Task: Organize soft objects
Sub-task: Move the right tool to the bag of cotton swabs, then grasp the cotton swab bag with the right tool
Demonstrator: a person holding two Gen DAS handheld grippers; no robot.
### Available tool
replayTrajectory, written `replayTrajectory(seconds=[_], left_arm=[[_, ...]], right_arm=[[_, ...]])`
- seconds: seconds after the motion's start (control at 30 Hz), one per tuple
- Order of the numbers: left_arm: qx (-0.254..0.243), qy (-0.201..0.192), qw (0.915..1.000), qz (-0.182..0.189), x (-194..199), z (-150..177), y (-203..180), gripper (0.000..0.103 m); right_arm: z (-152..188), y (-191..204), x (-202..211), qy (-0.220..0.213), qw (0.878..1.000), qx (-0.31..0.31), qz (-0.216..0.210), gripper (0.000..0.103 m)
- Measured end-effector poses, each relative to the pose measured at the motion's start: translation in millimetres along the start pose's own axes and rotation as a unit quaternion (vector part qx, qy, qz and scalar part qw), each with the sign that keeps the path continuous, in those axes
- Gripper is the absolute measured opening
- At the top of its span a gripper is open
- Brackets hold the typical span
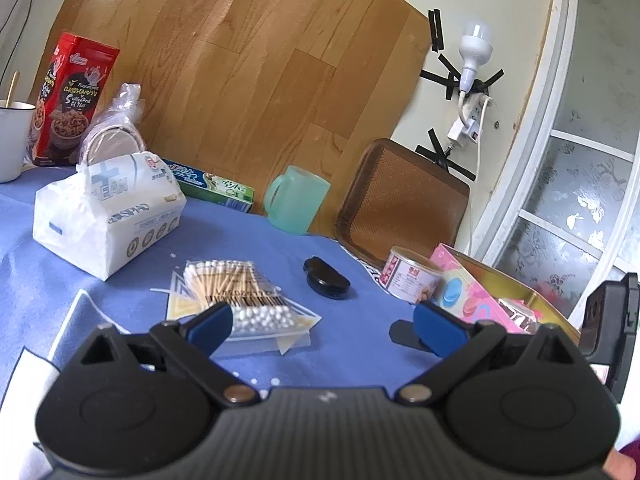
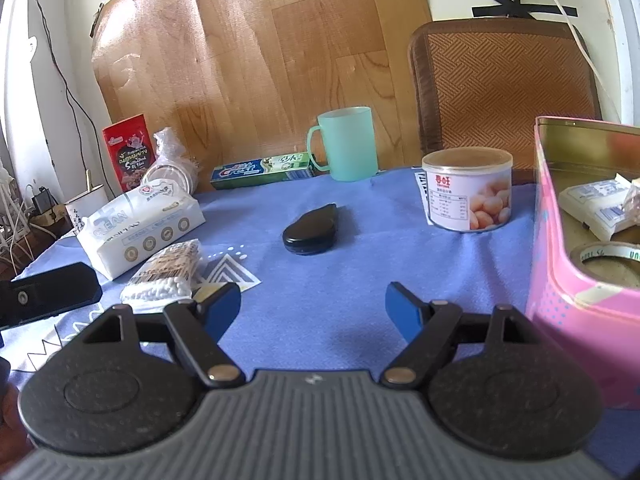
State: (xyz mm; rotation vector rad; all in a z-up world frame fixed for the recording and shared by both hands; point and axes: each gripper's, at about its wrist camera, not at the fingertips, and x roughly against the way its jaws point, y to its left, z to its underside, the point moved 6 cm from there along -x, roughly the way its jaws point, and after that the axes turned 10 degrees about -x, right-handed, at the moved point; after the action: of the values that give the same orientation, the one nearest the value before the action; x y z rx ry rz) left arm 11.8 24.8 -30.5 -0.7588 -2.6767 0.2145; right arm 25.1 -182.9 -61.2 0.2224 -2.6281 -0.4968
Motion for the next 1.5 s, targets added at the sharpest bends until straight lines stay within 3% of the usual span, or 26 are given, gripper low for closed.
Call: replayTrajectory(seconds=[0.37,0.5,0.7,0.9,0.97,1.07,1.1,1.2,1.37,1.5], left_arm=[[0.02,0.003,0.9997,-0.01,2,-1,8,0.102],[0.037,0.0,0.9991,-0.022,16,-4,25,0.102],[0.098,0.025,0.9946,-0.024,16,-9,60,0.101],[0.092,0.045,0.9946,-0.019,-11,-17,60,0.101],[0.095,0.062,0.9934,-0.016,-24,-18,59,0.098],[0.102,0.094,0.9903,-0.012,-46,-10,59,0.085],[0.1,0.107,0.9891,-0.014,-53,-5,59,0.076],[0.085,0.106,0.9907,-0.006,-55,-3,54,0.067],[0.084,0.107,0.9907,0.01,-52,-1,51,0.067],[0.074,0.119,0.9882,0.061,-52,-1,42,0.067]], right_arm=[[1,1,-2,0.006,1.0,0.008,0.001,0.082],[6,18,-2,0.029,0.998,0.042,-0.033,0.082],[21,68,-12,0.07,0.985,0.12,-0.104,0.088],[23,102,-41,0.099,0.97,0.194,-0.105,0.091],[24,107,-57,0.114,0.967,0.203,-0.1,0.092],[26,108,-75,0.146,0.966,0.188,-0.096,0.092],[25,109,-76,0.145,0.967,0.183,-0.103,0.09],[29,108,-70,0.136,0.967,0.189,-0.105,0.077],[33,106,-60,0.117,0.969,0.195,-0.099,0.061],[37,100,-47,0.104,0.973,0.188,-0.085,0.059]])
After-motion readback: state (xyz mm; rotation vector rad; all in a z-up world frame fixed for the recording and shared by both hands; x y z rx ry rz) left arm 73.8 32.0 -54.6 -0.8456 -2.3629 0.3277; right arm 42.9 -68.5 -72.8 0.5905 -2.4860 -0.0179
